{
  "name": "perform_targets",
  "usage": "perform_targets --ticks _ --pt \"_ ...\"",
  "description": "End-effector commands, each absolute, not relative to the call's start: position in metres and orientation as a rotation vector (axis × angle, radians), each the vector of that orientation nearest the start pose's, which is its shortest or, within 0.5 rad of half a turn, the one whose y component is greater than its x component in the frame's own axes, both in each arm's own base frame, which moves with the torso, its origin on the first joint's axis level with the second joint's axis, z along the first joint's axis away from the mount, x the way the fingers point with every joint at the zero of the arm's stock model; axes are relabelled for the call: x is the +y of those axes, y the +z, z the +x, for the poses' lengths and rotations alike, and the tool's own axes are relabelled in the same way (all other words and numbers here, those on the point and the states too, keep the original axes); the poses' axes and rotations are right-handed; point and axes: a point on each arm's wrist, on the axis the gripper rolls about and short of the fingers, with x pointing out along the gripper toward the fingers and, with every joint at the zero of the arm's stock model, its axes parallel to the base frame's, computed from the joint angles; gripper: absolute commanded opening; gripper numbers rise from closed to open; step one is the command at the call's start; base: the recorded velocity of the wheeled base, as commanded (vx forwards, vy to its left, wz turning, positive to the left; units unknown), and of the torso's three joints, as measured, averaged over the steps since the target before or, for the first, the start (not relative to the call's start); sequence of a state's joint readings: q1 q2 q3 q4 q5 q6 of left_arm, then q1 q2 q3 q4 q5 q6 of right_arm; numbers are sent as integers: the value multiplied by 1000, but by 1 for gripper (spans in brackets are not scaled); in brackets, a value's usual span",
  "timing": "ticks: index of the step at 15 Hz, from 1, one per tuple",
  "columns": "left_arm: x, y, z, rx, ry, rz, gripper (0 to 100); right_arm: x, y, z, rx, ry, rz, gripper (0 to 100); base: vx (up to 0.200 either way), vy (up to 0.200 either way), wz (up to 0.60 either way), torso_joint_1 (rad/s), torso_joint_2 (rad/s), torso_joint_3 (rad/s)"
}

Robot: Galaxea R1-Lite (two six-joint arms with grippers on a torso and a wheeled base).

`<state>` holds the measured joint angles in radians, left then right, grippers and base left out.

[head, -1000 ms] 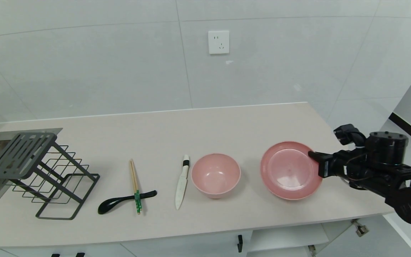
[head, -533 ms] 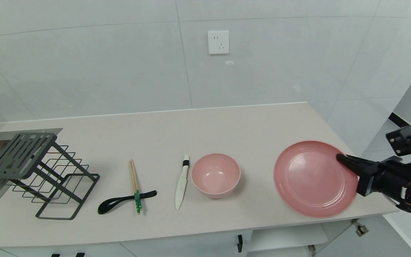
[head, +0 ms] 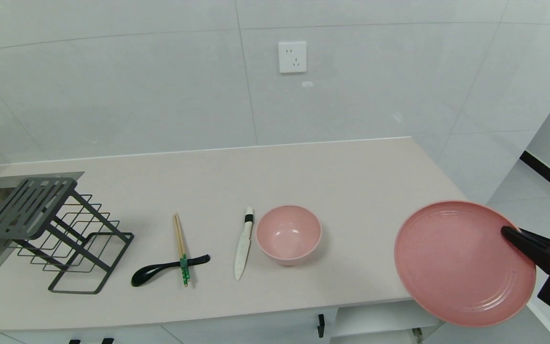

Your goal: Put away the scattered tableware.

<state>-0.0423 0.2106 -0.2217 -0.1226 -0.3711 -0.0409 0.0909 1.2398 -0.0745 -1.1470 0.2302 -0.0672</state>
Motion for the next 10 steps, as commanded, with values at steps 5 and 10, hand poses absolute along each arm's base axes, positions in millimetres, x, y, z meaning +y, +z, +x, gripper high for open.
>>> perform_targets --ticks 5,10 --pt "-19 186 75 92 -560 -50 100 10 156 131 -42 298 -69 0 0 0 0 0 0 0" --pt "-24 195 111 166 -565 -57 100 10 159 125 -68 294 -72 0 0 0 0 0 0 0"
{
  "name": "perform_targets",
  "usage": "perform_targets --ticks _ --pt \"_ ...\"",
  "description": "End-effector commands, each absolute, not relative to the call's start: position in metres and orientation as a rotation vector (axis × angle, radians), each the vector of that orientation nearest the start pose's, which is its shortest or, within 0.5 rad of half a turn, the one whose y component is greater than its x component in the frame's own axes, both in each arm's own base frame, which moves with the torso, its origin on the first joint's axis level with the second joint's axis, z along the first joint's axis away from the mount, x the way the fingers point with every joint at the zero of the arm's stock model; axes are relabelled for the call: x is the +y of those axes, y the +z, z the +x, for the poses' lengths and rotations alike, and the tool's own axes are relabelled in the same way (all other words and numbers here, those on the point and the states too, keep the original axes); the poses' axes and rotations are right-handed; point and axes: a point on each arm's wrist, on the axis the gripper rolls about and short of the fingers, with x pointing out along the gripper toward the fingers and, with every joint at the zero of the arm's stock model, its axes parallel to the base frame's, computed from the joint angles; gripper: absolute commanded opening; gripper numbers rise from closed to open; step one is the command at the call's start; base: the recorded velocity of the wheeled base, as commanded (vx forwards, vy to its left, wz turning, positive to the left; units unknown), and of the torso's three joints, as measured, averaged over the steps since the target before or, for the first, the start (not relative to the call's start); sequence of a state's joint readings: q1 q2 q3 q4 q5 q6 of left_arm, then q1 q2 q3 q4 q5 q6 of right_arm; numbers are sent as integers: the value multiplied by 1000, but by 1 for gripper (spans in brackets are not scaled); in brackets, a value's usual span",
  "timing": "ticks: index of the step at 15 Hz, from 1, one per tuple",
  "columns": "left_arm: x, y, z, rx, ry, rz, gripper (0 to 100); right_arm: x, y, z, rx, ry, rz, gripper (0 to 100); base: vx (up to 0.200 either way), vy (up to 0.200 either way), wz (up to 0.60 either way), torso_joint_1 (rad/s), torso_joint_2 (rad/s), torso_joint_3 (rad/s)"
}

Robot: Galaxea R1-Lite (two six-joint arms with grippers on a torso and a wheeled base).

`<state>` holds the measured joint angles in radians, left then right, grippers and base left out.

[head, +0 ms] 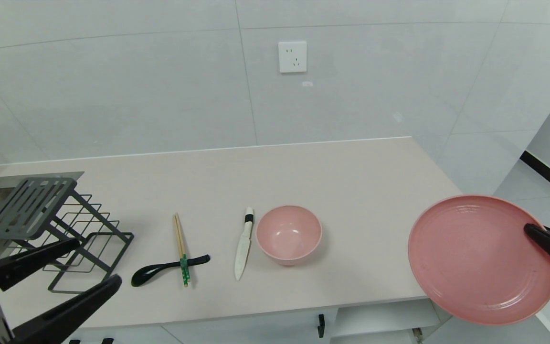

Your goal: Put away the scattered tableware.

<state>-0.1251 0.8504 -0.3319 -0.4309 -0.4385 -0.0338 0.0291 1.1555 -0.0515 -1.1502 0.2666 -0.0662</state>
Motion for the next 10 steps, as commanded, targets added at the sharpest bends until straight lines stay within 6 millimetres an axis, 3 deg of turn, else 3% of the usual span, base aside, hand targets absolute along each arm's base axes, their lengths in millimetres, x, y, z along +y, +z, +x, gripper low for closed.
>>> perform_targets --ticks 1,4,8,10 --pt "-26 196 118 183 -568 -59 100 10 160 125 -71 294 -73 0 0 0 0 0 0 0" --pt "-37 191 140 259 -625 -61 100 10 161 124 -82 293 -74 0 0 0 0 0 0 0" --pt "-49 204 184 234 -646 -10 100 10 160 124 -77 297 -73 0 0 0 0 0 0 0" --pt "-54 200 201 251 -656 20 100 10 160 124 -77 300 -75 0 0 0 0 0 0 0"
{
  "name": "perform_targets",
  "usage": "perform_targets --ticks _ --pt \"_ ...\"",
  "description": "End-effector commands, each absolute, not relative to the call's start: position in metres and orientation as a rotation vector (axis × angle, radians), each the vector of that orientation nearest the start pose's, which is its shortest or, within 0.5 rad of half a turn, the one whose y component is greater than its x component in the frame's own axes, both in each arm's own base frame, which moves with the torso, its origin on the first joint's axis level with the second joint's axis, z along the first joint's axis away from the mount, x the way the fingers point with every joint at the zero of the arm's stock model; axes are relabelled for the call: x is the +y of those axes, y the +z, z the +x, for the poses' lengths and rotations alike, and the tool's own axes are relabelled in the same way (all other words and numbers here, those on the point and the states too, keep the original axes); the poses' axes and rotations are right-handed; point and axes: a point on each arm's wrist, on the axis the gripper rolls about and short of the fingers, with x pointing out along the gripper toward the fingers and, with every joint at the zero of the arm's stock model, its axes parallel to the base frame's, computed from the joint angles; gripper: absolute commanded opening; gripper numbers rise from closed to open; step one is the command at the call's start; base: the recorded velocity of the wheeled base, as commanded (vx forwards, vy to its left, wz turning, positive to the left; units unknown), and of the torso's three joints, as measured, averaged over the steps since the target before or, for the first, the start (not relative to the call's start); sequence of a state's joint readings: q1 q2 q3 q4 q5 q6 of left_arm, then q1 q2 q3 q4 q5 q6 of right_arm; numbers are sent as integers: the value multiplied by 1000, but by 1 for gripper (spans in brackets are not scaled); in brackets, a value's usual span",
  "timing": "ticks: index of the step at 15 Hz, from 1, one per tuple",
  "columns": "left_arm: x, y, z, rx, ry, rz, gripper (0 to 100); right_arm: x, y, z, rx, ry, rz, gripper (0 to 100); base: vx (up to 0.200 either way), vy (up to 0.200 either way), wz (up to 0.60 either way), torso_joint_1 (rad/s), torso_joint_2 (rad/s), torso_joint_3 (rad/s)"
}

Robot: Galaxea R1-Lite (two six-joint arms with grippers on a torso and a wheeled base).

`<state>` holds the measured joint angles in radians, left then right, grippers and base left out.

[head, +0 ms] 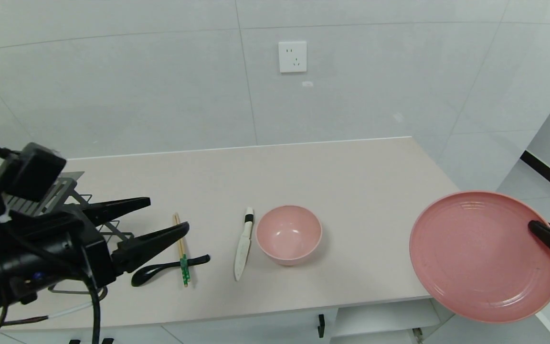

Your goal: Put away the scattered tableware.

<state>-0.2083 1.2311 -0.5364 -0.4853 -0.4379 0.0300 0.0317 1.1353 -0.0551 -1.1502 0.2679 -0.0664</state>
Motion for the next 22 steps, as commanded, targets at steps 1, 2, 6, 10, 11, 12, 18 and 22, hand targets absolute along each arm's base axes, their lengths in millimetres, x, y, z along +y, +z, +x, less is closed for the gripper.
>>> perform_targets --ticks 1,2,6,10,11,12,18,22 --pt "-60 198 211 273 -668 18 100 10 159 123 -74 301 -74 0 0 0 0 0 0 0" --pt "-64 196 220 288 -672 15 100 10 160 123 -78 301 -75 0 0 0 0 0 0 0" --pt "-73 192 254 312 -666 19 100 10 161 123 -81 300 -75 0 0 0 0 0 0 0" --pt "-81 166 280 396 -667 16 100 10 160 124 -76 301 -75 0 0 0 0 0 0 0" --pt "-85 161 285 391 -679 15 100 10 160 124 -76 301 -75 0 0 0 0 0 0 0" --pt "-90 156 288 377 -693 15 100 10 159 124 -71 300 -74 0 0 0 0 0 0 0" --pt "-121 124 300 451 -735 36 100 11 158 124 -66 303 -75 0 0 0 0 0 0 0" --pt "-129 102 303 525 -708 41 100 11 157 124 -64 305 -75 0 0 0 0 0 0 0"
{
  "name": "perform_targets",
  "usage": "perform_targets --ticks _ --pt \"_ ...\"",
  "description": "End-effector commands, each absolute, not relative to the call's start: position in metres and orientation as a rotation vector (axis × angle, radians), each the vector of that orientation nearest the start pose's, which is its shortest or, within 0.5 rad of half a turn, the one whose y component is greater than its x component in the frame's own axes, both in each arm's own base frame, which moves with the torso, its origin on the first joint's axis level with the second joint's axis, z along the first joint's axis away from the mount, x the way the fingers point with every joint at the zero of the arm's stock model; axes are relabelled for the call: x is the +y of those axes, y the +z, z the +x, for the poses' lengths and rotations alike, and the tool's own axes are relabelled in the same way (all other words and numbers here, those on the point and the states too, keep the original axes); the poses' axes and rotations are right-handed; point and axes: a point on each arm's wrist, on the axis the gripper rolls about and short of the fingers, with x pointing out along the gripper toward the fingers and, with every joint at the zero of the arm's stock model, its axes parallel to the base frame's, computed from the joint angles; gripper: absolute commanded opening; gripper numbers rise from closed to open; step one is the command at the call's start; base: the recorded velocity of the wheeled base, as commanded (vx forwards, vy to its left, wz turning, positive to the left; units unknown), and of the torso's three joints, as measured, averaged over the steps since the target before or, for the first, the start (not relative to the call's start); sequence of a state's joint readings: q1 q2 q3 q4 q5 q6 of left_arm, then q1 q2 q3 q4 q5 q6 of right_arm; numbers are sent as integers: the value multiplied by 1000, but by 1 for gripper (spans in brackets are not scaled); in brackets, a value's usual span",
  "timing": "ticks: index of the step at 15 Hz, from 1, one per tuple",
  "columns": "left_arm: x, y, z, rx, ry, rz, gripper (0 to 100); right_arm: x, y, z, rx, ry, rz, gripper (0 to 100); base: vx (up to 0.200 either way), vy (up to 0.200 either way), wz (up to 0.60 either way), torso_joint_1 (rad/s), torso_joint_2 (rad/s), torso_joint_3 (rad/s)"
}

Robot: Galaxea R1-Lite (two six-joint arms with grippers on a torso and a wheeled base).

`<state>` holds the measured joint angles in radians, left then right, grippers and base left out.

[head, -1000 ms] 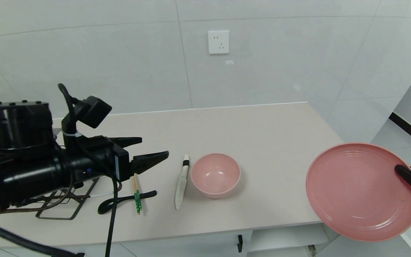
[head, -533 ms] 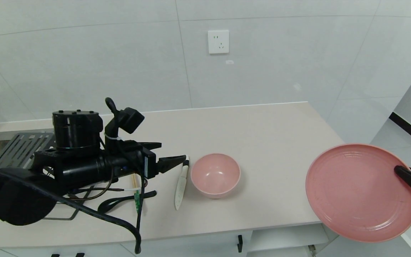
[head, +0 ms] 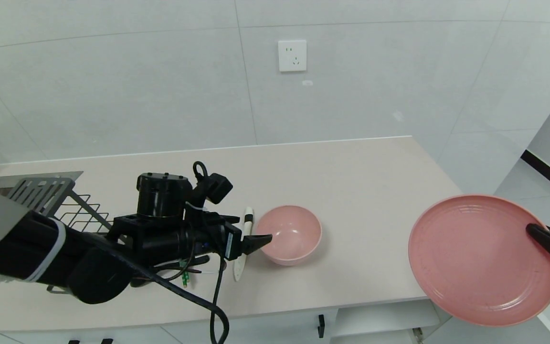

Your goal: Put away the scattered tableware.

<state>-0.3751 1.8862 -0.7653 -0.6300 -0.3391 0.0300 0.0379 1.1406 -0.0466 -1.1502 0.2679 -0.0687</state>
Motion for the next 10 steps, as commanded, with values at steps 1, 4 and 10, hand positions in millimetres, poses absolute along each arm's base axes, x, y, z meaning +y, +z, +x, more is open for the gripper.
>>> perform_targets --ticks 1,4,10 --pt "-131 98 304 541 -705 24 100 11 157 124 -61 305 -76 0 0 0 0 0 0 0" --pt "-140 86 311 518 -630 0 100 11 156 123 -58 305 -74 0 0 0 0 0 0 0" --pt "-151 69 318 514 -629 -67 100 11 155 123 -51 307 -75 0 0 0 0 0 0 0"
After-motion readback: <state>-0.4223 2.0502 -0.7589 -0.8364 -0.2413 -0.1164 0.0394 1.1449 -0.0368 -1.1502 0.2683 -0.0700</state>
